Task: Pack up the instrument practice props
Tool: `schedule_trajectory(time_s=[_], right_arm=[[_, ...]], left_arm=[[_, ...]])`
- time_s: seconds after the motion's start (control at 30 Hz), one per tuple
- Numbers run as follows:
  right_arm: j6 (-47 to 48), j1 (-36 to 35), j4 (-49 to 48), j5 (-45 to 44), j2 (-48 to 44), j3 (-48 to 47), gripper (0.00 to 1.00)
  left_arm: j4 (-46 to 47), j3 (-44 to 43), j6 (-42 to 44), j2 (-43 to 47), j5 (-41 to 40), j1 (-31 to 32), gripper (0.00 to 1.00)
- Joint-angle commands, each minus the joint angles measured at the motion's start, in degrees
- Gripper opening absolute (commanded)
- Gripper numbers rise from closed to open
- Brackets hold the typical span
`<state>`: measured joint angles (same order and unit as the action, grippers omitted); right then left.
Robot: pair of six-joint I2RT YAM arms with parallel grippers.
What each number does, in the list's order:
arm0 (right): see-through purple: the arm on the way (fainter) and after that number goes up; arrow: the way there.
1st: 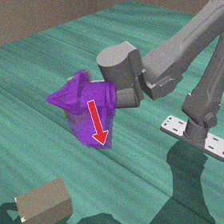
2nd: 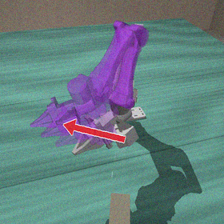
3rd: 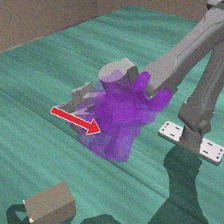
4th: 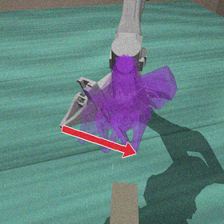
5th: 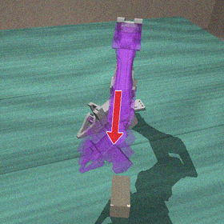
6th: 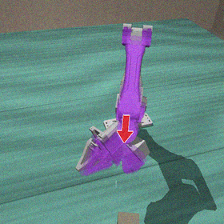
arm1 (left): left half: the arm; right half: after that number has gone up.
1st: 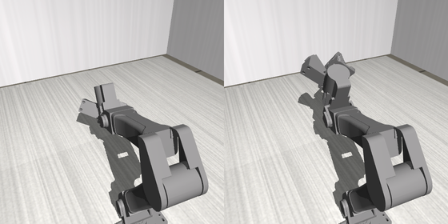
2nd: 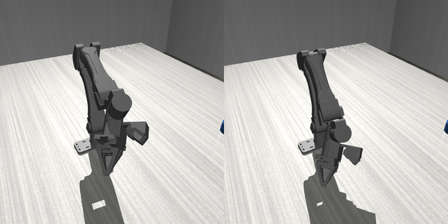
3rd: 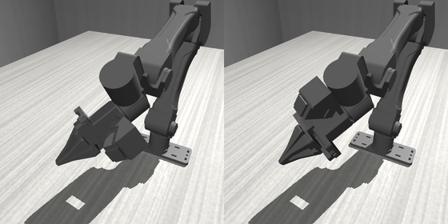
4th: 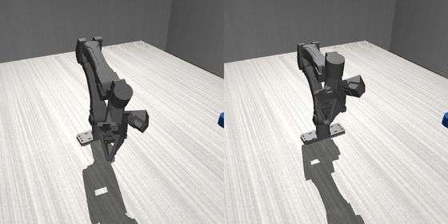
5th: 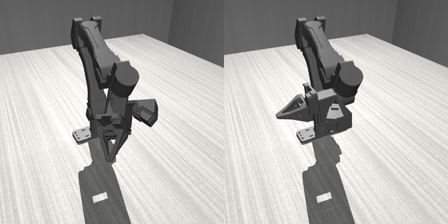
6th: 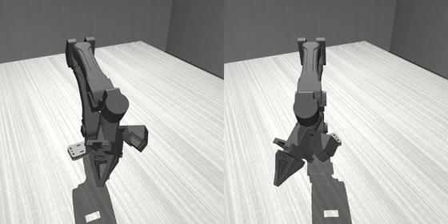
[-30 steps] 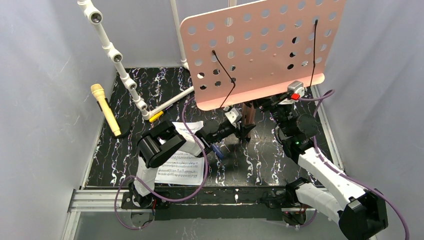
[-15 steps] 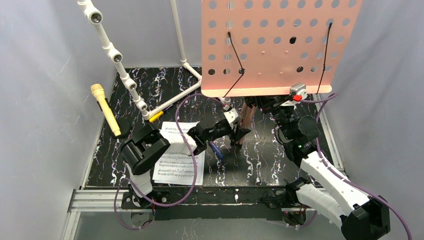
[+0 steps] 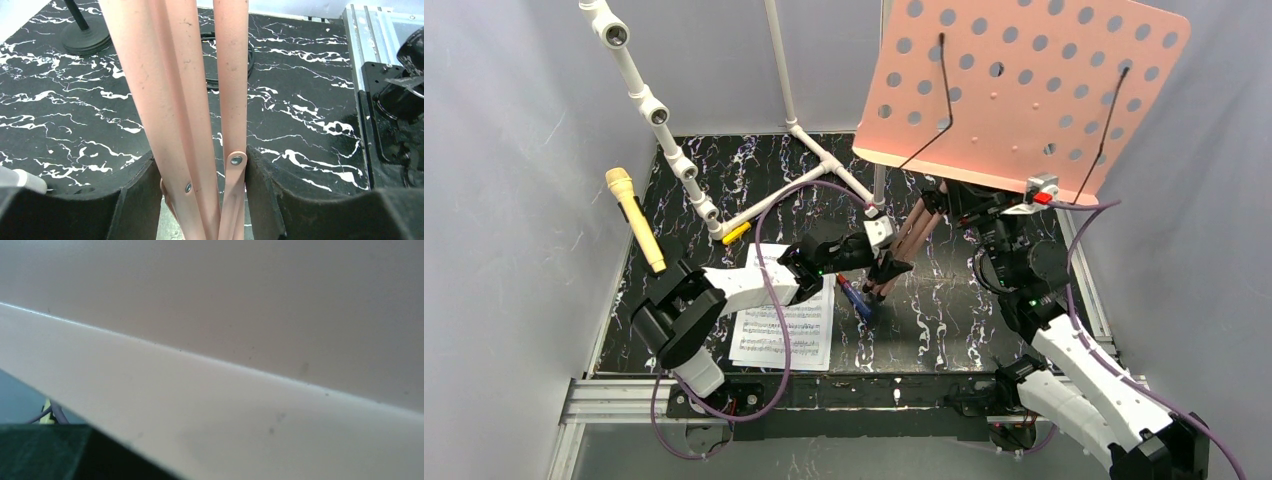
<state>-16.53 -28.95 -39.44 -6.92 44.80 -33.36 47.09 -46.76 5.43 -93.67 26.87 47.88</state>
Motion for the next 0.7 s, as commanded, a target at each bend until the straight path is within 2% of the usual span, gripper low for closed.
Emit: schedule_trajectory(time_s=[0.0,0.27,0.4,0.67], right_arm=[[-1.2,0.7,-1.6,-3.6,-5.3,1.9,0.01],[-14.8,0.6,-3.9,-15.7,-9.7,9.8,0.01],[-20.4,0.7,-3.9,-18.8,-10.9,12.7,0.01],[-27.9,0.7,-3.9,-23.7,-11.5,19.1,0.01]], left_arm=[[0.4,-1.8,11.7,8.7,0.2,-2.9,0.0],[-8.7,1.0,14.4,16.0,2.2,-2.8,0.0],[-13.3,2.4,16.4,18.7,2.7,-3.0,0.0],[-16.1,2.5,17.1,18.4,4.3,-3.9,0.0]])
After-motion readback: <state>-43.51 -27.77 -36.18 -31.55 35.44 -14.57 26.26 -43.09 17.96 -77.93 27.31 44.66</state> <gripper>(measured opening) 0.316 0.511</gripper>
